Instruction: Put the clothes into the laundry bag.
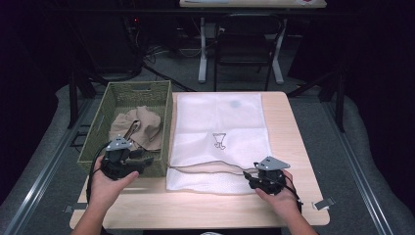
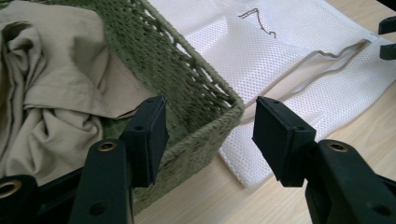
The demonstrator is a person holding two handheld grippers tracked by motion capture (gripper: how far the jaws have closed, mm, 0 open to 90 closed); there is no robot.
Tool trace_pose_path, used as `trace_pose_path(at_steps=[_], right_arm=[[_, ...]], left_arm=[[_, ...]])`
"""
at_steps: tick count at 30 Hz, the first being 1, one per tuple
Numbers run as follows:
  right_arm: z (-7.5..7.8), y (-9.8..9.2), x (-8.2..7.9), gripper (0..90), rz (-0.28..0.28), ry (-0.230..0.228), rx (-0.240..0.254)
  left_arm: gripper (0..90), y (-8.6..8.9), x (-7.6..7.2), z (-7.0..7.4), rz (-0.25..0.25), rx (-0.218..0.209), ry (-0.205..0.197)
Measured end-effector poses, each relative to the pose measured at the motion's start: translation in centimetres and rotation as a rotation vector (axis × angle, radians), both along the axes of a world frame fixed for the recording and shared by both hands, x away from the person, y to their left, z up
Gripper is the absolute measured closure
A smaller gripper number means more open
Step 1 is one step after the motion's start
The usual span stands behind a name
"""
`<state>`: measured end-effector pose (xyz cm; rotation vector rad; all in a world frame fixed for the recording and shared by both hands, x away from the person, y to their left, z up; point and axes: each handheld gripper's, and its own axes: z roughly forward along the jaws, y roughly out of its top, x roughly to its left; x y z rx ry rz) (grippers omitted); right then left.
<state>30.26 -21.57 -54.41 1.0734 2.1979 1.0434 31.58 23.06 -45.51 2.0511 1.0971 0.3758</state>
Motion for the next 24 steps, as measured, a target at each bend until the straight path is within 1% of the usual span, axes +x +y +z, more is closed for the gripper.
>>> trace_pose_path(at_steps=[6, 10, 12, 13, 15, 16, 17, 19, 21, 23, 24], right_arm=[[0.0, -0.1, 0.0, 46.3, -0.005, -0.001, 0.005], [0.0, -0.1, 0.0, 46.3, -0.004, 0.0, 0.006], [0.0, -0.1, 0.0, 46.3, -0.004, -0.002, 0.008], [0.0, -0.1, 0.0, 46.2, -0.005, -0.001, 0.009], [0.0, -0.1, 0.0, 46.1, -0.008, -0.002, 0.011], [0.0, -0.1, 0.0, 46.1, -0.008, -0.002, 0.011], [0.0, -0.1, 0.0, 46.1, -0.007, -0.003, 0.011], [0.0, 0.0, -0.1, 45.9, -0.003, -0.006, 0.007], [0.1, 0.0, -0.1, 45.9, -0.004, -0.011, 0.002], [0.2, 0.0, -0.2, 45.7, -0.003, -0.018, 0.008], [0.2, 0.0, -0.2, 45.7, -0.003, -0.018, 0.008]], left_arm=[[44.6, 0.8, 0.2, 0.2, 0.02, 0.002, 0.006], [44.6, 1.5, 0.3, 0.4, 0.045, -0.005, 0.008], [44.6, 1.9, 0.4, 0.5, 0.065, -0.01, 0.008], [44.6, 2.1, 0.4, 0.5, 0.066, -0.009, 0.016], [44.6, 2.3, 0.4, 0.5, 0.077, -0.011, 0.009], [44.6, 2.5, 0.4, 0.6, 0.073, -0.005, 0.013], [44.6, 2.5, 0.4, 0.5, 0.082, -0.01, 0.009], [44.5, 2.6, 0.5, 0.6, 0.089, -0.008, 0.008], [44.4, 2.8, 0.5, 0.7, 0.102, -0.008, 0.008], [44.4, 3.0, 0.7, 1.0, 0.106, -0.001, 0.011], [44.4, 3.1, 0.8, 1.1, 0.111, -0.004, 0.01]])
